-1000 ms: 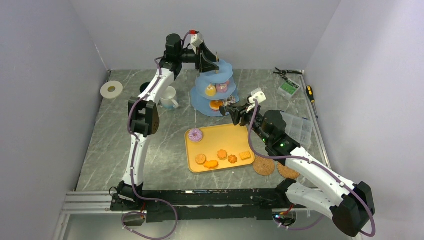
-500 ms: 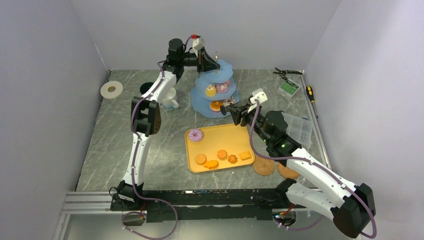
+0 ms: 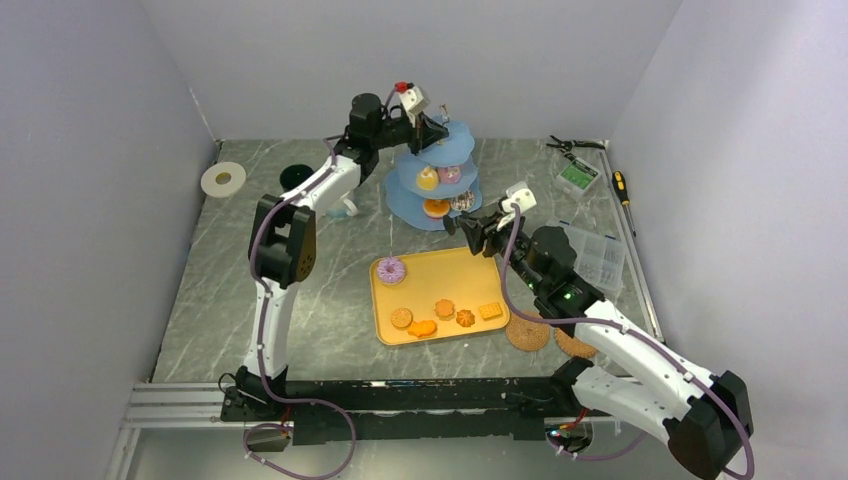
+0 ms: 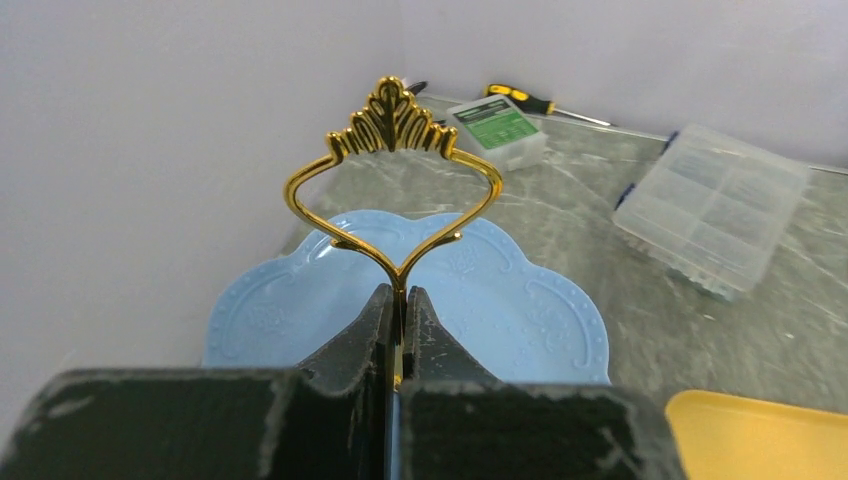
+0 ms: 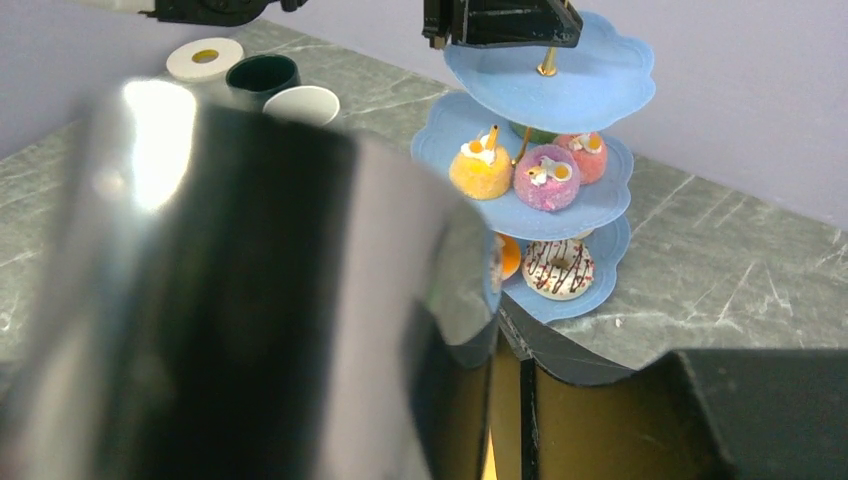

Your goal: Serve the afternoon tea

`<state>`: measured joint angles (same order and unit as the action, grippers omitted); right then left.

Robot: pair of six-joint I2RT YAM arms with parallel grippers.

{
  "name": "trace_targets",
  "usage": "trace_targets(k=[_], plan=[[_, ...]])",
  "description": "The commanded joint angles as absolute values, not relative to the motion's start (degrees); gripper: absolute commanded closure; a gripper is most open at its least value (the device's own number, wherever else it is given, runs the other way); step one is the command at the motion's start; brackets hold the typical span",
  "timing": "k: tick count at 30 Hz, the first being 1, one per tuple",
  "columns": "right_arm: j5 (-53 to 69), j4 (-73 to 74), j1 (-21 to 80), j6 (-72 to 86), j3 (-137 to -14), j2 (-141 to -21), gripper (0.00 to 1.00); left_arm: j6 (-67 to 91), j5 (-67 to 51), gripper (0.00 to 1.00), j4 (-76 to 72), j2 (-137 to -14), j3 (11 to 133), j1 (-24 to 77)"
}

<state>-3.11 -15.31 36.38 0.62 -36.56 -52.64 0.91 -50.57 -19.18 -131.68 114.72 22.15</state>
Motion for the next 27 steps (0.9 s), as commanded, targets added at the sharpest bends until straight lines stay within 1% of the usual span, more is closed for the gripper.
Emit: trace_targets(k=[1, 6, 12, 16, 19, 23, 24, 25, 27], plan=[[-4.3, -17.66, 36.11, 0.44, -36.12, -49.67, 0.49, -7.4, -34.29, 0.97, -27.67, -121.07, 108.76, 25.57], [-4.25, -17.68, 36.04, 0.44, -35.26, -48.46, 0.49, -9.64, -22.14, 0.97, -30.96, -115.79, 102.1, 29.25], [-3.79, -17.15, 35.95, 0.44, -35.38, -48.19, 0.49, -3.69, -7.65, 0.97, -24.3, -114.27, 103.6, 31.3], [-3.99, -16.7, 35.95, 0.44, -35.09, -47.55, 0.49, -0.52, -2.76, 0.97, -22.63, -112.49, 101.49, 32.19], [-4.11, -16.33, 35.99, 0.44, -35.07, -47.46, 0.49, -0.34, -1.61, 0.97, -23.63, -111.07, 97.64, 32.8], [-3.9, -15.67, 35.95, 0.48, -35.49, -47.31, 0.49, -0.35, -0.11, 0.94, -24.34, -110.61, 94.07, 33.22], [-3.88, -15.58, 35.95, 0.52, -35.57, -47.24, 0.49, -0.33, -0.17, 0.92, -24.54, -110.51, 93.56, 33.27], [-3.87, -15.42, 35.95, 0.6, -35.66, -47.2, 0.49, 1.61, -0.36, 0.87, -24.49, -110.37, 93.27, 33.18], [-3.84, -15.19, 35.97, 0.7, -35.76, -47.12, 0.49, 2.22, -3.16, 0.66, -24.23, -109.96, 92.88, 33.18]])
